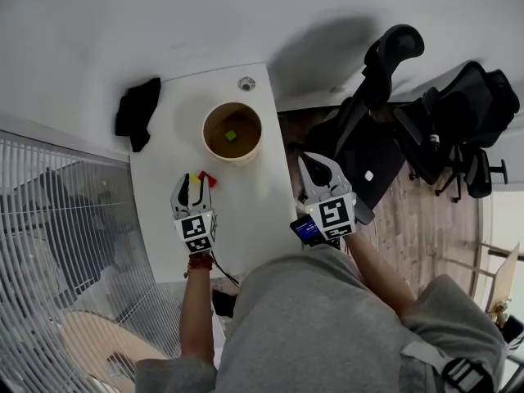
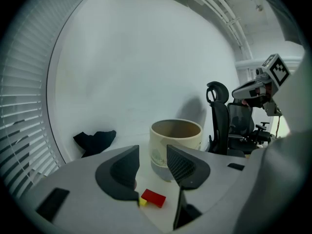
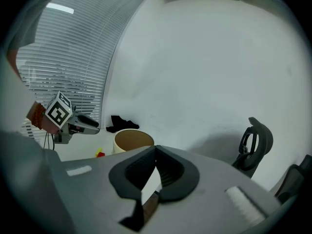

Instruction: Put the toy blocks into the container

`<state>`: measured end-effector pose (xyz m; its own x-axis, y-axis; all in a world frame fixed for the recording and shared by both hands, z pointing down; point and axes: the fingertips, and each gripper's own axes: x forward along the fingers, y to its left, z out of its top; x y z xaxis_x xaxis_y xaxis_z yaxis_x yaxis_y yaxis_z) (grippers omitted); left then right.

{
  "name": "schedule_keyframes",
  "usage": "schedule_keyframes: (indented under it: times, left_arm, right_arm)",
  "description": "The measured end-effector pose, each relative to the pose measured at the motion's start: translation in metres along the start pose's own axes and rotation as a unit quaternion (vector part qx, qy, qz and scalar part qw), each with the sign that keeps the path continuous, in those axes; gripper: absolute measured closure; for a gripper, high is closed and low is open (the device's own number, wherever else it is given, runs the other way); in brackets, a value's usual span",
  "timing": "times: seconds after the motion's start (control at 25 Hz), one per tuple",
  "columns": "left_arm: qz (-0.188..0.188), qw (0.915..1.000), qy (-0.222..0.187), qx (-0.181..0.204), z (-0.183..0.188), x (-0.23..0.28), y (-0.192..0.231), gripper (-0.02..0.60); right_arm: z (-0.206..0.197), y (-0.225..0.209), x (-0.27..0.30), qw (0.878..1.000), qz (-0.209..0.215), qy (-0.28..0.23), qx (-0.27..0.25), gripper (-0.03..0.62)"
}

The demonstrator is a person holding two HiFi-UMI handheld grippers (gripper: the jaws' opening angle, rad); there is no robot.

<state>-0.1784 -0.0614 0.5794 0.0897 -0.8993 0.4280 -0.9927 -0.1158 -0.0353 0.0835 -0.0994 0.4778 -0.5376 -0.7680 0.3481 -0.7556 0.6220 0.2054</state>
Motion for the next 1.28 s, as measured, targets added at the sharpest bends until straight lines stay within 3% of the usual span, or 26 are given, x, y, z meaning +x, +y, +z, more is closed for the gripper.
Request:
schedule_keyframes:
  times: [0.92,1.28]
  left_arm:
    - [0.012,0.9941,0.103,-0.035,-0.103,0.013,0.009,0.405]
    - [0.008,0.9858,0.146,-0.083,-0.129,0.040,-0.004,0.393]
  right_arm:
    - [0.001,0.033,0.023,0.999,0.041,0.005,-0.019,0.583]
    - [-0.004,0.030,0.027,0.999,0.038,0.015,-0.018,0.583]
